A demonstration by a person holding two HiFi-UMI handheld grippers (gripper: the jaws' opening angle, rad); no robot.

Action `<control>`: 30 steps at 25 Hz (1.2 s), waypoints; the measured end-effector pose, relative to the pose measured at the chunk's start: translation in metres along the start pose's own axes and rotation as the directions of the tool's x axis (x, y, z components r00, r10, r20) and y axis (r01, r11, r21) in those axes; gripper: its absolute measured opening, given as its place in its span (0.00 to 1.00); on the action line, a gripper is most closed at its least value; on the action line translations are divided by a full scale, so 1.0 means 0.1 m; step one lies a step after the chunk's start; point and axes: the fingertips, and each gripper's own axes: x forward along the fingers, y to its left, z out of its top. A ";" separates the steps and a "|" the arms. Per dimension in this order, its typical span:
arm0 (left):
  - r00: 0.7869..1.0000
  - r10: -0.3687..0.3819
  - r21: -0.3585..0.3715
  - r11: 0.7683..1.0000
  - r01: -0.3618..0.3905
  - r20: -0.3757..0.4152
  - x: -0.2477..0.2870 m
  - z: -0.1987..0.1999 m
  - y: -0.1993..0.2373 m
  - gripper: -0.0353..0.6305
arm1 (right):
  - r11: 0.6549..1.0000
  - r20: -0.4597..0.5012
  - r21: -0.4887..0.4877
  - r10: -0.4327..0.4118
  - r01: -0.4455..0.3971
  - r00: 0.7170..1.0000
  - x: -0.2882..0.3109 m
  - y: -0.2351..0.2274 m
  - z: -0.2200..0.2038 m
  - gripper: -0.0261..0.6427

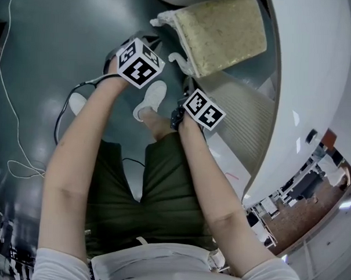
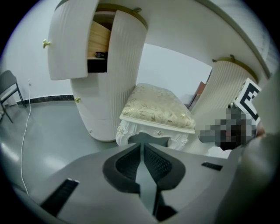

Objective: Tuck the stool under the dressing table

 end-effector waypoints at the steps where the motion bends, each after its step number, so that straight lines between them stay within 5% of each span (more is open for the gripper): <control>1: 1.000 0.002 -0.024 1.000 -0.002 0.006 -0.08 -0.02 0.01 0.08 | 1.000 0.002 0.001 0.020 -0.020 1.000 -0.04 0.07 0.00 0.06; 15: 0.999 0.024 -0.205 0.979 -0.014 0.045 -1.49 -0.28 0.07 0.06 | 0.964 0.025 -0.124 0.240 -0.235 0.970 -0.68 1.21 0.10 0.05; 30: 0.968 0.122 -0.211 0.975 -0.075 0.220 -3.57 0.26 0.31 0.06 | 0.873 0.134 -0.347 0.408 -0.343 0.903 -2.13 2.66 0.57 0.05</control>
